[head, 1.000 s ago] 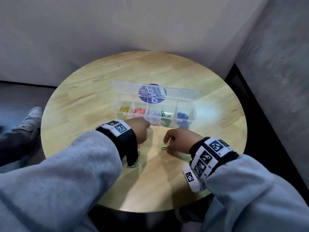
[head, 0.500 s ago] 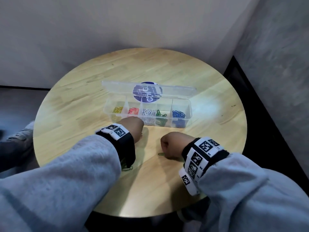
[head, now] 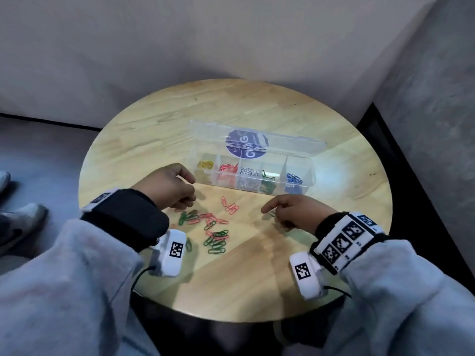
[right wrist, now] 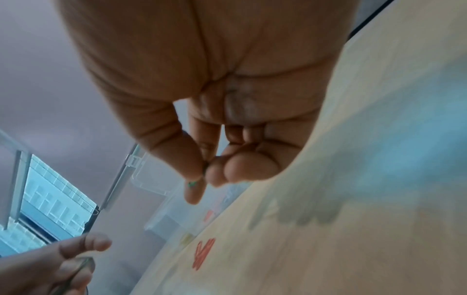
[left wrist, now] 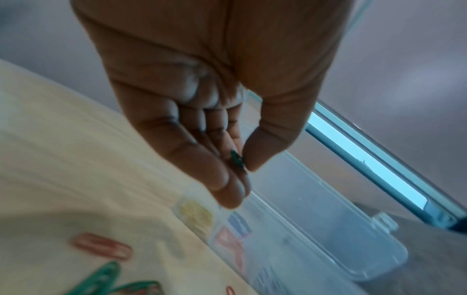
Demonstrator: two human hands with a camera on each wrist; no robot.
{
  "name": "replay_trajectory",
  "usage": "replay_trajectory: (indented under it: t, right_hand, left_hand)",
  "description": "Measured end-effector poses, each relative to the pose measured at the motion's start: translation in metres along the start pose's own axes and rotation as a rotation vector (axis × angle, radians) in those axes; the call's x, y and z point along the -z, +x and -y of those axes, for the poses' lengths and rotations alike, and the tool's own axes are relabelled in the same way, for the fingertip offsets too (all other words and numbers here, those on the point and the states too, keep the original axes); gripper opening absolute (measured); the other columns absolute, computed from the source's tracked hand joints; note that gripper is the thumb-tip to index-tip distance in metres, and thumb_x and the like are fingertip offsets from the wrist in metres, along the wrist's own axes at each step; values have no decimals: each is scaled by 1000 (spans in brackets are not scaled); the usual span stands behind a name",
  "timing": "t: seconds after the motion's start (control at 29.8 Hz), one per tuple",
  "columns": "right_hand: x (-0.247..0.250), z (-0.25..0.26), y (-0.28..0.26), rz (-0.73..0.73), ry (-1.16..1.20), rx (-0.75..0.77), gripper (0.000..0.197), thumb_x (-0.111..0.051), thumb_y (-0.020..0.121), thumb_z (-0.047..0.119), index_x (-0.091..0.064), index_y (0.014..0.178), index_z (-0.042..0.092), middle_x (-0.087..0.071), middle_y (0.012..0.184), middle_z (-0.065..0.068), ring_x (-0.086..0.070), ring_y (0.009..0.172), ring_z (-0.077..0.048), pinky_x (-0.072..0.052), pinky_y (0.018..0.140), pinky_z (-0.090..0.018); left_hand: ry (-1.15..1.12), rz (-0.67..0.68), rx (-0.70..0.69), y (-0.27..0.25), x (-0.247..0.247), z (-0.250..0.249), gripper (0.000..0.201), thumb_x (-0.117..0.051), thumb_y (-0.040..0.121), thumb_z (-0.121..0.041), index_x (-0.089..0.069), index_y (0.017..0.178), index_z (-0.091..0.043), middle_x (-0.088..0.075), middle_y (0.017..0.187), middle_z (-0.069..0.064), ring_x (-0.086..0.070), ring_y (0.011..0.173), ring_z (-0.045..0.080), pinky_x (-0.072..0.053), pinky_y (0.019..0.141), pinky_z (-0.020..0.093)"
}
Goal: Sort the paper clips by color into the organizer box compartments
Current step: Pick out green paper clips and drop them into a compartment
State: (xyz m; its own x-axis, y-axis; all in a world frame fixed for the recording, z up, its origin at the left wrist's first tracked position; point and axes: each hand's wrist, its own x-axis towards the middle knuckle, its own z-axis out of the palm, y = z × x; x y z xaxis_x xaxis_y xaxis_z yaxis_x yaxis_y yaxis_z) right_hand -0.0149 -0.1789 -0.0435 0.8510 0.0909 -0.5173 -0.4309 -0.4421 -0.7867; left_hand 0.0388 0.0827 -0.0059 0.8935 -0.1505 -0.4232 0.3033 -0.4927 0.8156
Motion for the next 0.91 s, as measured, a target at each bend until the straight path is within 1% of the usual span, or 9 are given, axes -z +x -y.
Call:
replay_trajectory:
  t: [0.1,0.2,0.34,0.47,0.57,0.64,0.74,0.84,0.91]
  right_hand:
    - [-12,13,-1,-6,133,-47,33,-36,86,-10,-61,74,7,-51,50,-1,-43,51,-17,-40,50,-24]
    - [-27,27,0,12,326,-84,34,-27,86,-8,-51,67,7,-41,58,-7,-40,46,-16,-33,45,-23]
    - [-45,42,6,70,591,-78,31,-23,83,-5,-46,67,8,-47,56,-5,-45,40,-14,-37,43,-20]
    - [-65,55,12,83,625,-95,31,-23,85,-3,-48,70,8,-53,56,-5,-52,44,-16,-43,43,-20]
    - [-75,61,17,31,603,-119,28,-31,93,6,-53,76,7,-57,64,-8,-57,52,-16,-49,47,-21]
    - [-79,67,20,-5,589,-129,27,-35,97,15,-55,82,6,-57,72,-10,-58,61,-19,-53,55,-24]
    - [-83,77,23,-6,602,-137,42,-31,100,38,-55,91,4,-58,77,-13,-58,70,-23,-52,69,-30]
    - [-86,83,24,82,663,-146,61,-24,97,53,-57,101,3,-59,81,-15,-60,71,-24,-53,70,-31]
    - [-89,83,25,133,701,-142,64,-23,95,57,-60,106,5,-61,83,-12,-63,70,-22,-56,70,-30]
  left_hand:
    - [-131,-9,64,-5,22,18,24,-47,89,7,-56,88,-15,-61,72,11,-61,46,9,-53,50,17]
    - [-163,-27,92,-5,40,27,27,-40,90,4,-59,86,-15,-55,70,7,-54,49,12,-45,43,14]
    - [-103,-42,95,2,58,37,16,-44,92,-6,-59,94,-9,-45,66,5,-38,54,16,-30,50,22]
    - [-4,21,130,7,59,42,13,-50,90,-14,-60,96,-9,-40,63,3,-32,52,17,-24,50,22]
    - [-228,90,122,7,47,36,10,-50,93,-16,-56,97,-9,-46,68,6,-42,55,18,-37,48,22]
    - [-524,170,137,5,36,27,20,-49,95,-27,-53,103,-9,-56,79,11,-56,69,22,-50,61,25]
    - [-692,344,96,3,22,13,34,-41,95,-44,-55,97,-14,-61,90,13,-60,83,23,-49,77,32]
    - [-734,443,49,-1,11,3,40,-34,95,-49,-56,97,-15,-59,93,11,-59,83,20,-48,81,30]
    - [-738,481,36,-4,6,2,43,-33,95,-50,-56,100,-15,-59,94,11,-59,84,20,-48,82,30]
